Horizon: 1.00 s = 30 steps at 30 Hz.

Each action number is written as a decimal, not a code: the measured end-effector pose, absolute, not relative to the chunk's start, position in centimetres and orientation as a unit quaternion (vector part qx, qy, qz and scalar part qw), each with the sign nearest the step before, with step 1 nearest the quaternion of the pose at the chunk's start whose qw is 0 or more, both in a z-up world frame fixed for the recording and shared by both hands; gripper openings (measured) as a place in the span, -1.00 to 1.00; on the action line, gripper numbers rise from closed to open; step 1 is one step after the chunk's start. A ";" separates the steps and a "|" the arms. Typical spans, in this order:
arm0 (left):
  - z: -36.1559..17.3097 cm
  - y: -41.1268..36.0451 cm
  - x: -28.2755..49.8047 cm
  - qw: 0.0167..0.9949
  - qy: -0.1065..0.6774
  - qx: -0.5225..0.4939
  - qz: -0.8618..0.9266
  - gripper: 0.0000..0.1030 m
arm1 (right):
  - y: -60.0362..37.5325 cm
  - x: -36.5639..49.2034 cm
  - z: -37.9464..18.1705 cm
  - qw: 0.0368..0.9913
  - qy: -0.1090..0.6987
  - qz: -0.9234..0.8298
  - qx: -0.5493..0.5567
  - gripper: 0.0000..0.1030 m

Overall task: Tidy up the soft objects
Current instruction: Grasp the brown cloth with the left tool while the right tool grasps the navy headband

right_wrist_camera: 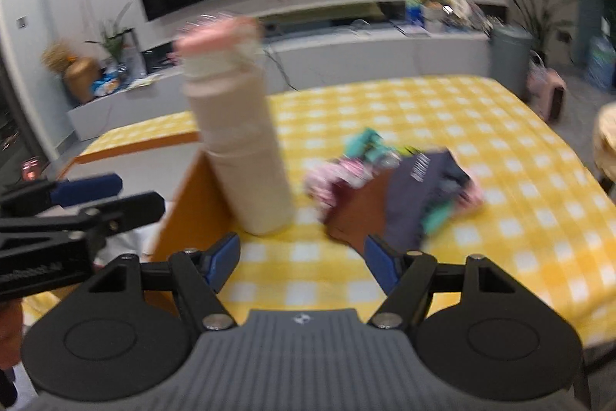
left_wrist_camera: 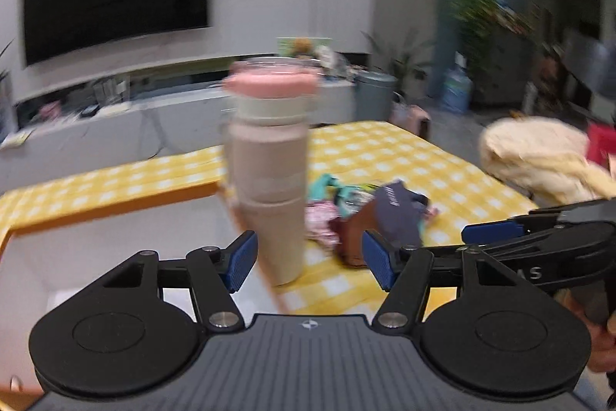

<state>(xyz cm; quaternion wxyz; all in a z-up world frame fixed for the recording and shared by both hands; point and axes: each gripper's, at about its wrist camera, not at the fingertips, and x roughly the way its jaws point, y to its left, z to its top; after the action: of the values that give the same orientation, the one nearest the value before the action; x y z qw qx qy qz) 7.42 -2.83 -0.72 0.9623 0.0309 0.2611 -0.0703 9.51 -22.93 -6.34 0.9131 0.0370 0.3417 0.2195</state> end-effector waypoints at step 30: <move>-8.1 -9.5 18.8 0.904 0.393 0.110 -0.125 0.40 | -27.6 25.3 -14.5 0.895 0.402 0.170 0.094 -0.33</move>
<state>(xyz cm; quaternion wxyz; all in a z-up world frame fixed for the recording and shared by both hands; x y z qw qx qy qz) 18.77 -9.53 -8.12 0.9045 0.1095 0.3926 -0.1255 25.26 -27.58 -14.47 0.8948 0.0937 0.4021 0.1702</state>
